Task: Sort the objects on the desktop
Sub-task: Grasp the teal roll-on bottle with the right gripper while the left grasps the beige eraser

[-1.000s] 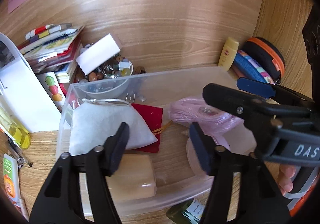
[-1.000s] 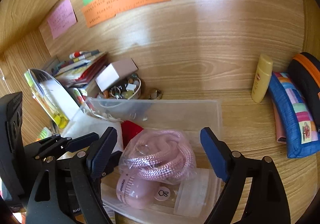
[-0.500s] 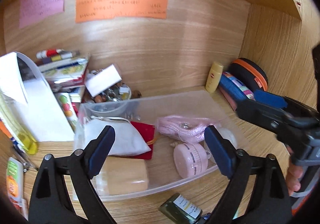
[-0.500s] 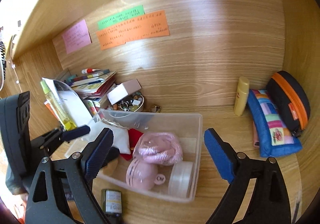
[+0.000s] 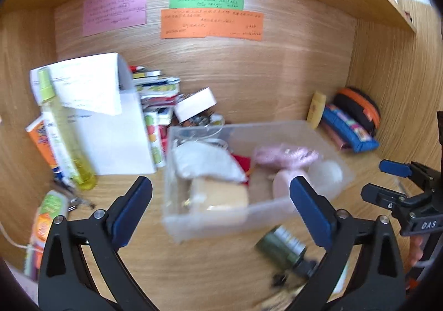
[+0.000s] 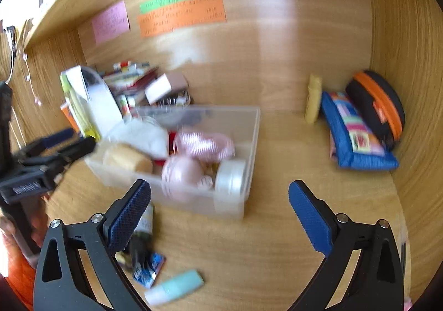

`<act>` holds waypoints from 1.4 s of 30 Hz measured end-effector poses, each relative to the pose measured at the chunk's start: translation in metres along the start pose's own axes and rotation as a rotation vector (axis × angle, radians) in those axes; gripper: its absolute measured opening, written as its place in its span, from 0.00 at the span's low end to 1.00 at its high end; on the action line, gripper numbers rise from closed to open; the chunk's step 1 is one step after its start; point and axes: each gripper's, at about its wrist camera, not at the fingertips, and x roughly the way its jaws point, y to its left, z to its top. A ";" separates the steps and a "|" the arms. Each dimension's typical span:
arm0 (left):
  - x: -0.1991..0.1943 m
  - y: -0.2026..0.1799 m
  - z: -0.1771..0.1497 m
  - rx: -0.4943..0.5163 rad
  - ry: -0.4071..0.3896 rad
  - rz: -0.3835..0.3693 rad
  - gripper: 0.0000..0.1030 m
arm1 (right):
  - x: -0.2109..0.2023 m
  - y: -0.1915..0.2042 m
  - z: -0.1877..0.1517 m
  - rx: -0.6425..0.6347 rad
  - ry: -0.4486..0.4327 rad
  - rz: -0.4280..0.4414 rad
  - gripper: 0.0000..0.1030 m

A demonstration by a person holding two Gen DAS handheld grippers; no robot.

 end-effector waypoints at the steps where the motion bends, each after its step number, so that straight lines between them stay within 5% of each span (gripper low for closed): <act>1: -0.004 0.003 -0.005 0.000 0.010 0.005 0.98 | 0.002 0.000 -0.008 -0.008 0.022 -0.009 0.97; 21: -0.013 -0.014 -0.099 0.041 0.294 -0.102 0.98 | -0.003 0.023 -0.092 -0.118 0.205 0.107 0.97; 31: 0.005 -0.045 -0.113 0.114 0.374 -0.130 0.81 | 0.013 0.030 -0.093 -0.211 0.282 0.116 0.97; 42: 0.009 -0.047 -0.111 0.129 0.348 -0.102 0.64 | 0.030 0.036 -0.091 -0.295 0.314 0.121 0.93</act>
